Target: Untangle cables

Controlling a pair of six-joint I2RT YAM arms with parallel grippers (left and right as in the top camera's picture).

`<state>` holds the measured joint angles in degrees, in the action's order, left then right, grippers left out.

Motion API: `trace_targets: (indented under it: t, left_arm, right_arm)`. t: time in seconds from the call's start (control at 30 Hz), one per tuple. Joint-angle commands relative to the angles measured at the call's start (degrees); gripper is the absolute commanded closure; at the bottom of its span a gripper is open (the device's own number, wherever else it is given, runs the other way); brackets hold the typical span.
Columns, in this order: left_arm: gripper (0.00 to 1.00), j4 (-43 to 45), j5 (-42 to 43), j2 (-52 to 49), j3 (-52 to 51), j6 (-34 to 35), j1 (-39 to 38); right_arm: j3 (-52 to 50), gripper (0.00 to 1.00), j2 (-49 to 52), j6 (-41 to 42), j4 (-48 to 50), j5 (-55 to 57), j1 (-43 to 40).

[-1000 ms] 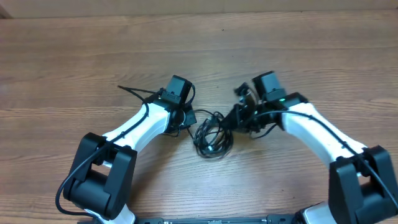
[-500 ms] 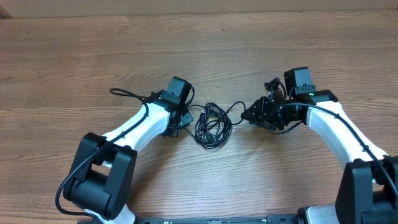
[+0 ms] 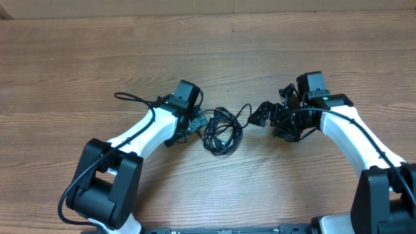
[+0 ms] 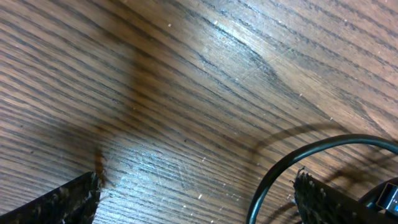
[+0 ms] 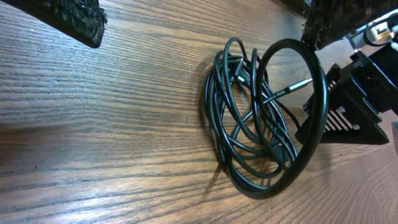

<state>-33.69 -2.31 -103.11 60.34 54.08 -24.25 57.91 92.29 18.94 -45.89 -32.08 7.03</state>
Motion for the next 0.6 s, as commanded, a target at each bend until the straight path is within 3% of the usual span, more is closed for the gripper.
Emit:
trace_targets:
  t: [0.0, 0.27, 0.57]
  left_arm:
    - [0.01, -0.2, 2.0, -0.3, -0.1, -0.1, 1.0]
    - [0.01, -0.8, 9.8, -0.2, 0.0, -4.3, 5.6]
    - [0.0, -1.2, 11.0, 0.4, 0.0, -5.9, 5.6]
  right_arm:
    - [1.3, 0.0, -1.4, -0.3, 0.3, 2.2, 0.1]
    - [1.3, 0.0, -1.4, -0.3, 1.5, 4.6, 0.1]
    - [1.3, 0.0, -1.4, -0.3, 1.9, 4.7, 0.1]
